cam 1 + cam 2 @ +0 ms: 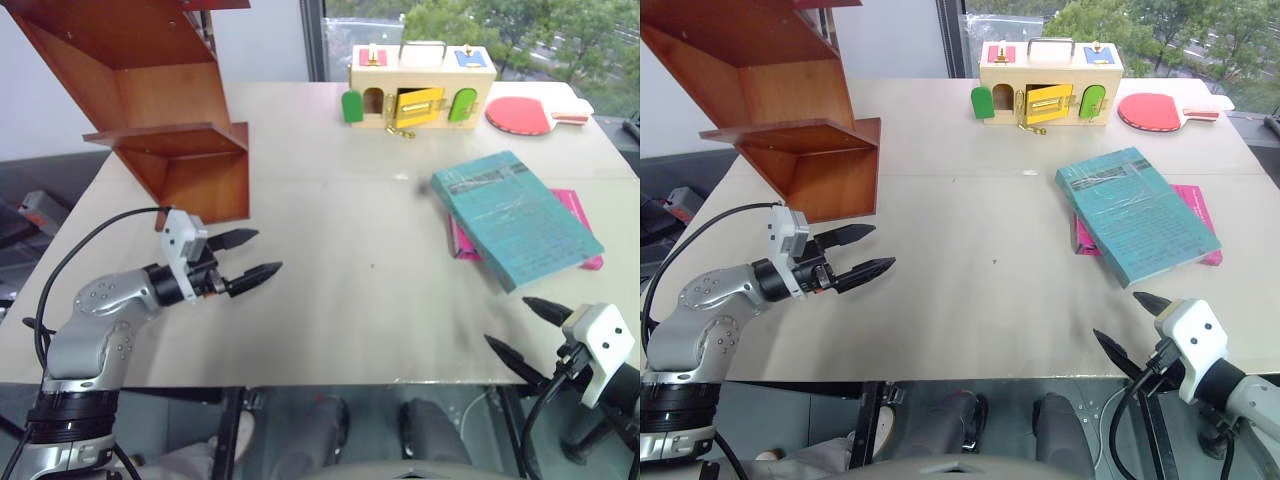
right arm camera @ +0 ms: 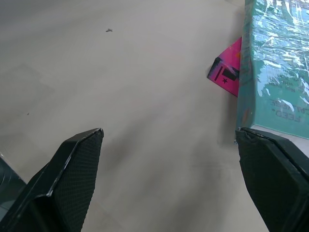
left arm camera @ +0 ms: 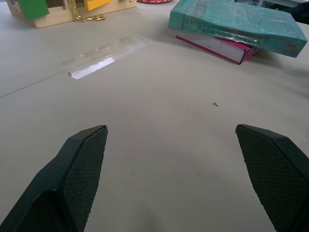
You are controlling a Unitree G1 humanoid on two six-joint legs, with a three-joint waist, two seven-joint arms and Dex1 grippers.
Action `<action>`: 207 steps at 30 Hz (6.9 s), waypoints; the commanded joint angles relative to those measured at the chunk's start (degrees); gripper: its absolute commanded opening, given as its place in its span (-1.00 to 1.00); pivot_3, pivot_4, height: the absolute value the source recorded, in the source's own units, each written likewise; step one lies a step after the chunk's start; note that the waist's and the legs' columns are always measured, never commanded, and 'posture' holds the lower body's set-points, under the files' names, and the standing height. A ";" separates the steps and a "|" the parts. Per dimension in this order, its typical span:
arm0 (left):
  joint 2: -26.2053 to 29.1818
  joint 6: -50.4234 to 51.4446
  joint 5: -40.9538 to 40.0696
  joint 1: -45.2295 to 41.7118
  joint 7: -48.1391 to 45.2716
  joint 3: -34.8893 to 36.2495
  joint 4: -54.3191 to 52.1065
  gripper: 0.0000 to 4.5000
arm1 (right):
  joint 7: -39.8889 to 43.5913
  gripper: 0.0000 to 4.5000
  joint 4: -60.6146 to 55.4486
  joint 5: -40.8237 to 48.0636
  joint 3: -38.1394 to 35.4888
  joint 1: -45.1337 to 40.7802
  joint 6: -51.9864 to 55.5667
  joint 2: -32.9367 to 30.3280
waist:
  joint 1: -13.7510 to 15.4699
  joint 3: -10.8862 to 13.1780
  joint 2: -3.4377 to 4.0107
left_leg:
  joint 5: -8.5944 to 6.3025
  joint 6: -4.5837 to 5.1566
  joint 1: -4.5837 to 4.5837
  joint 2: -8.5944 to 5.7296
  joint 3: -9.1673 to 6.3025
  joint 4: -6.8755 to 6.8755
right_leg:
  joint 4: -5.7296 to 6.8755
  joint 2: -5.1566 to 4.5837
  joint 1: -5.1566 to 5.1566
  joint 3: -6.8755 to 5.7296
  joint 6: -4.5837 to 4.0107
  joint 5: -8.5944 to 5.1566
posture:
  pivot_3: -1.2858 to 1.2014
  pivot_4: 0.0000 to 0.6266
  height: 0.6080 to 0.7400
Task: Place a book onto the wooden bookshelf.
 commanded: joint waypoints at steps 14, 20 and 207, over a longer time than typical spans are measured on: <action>-2.85 1.65 -5.38 -5.55 -4.41 -3.08 -8.04 1.00 | -5.02 0.18 2.46 8.28 -8.28 -9.75 6.40 -1.06 | -0.03 0.01 -0.02 | 0.00 0.00 -0.04 0.00 0.00 -0.01 | -0.05 -0.01 0.00 0.00 0.00 0.01 | 0.03 -0.52 1.00; -4.25 2.12 -6.91 -7.50 -6.85 -7.04 -11.72 1.00 | -10.01 -0.88 12.80 1.08 -7.42 -22.64 11.26 -10.61 | -0.08 0.05 0.05 | 0.03 -0.04 -0.05 0.00 0.05 -0.03 | -0.05 0.02 -0.02 0.02 -0.01 0.01 | 0.03 -0.52 1.00; -27.18 47.82 -16.89 -42.10 29.49 9.66 46.30 0.24 | -17.89 1.00 -15.13 13.07 8.64 -29.62 17.56 -9.39 | -0.09 0.18 -0.26 | 0.16 -0.25 -0.20 -0.08 -0.02 0.09 | 0.02 0.06 -0.08 -0.04 0.02 0.01 | 0.03 -0.52 1.00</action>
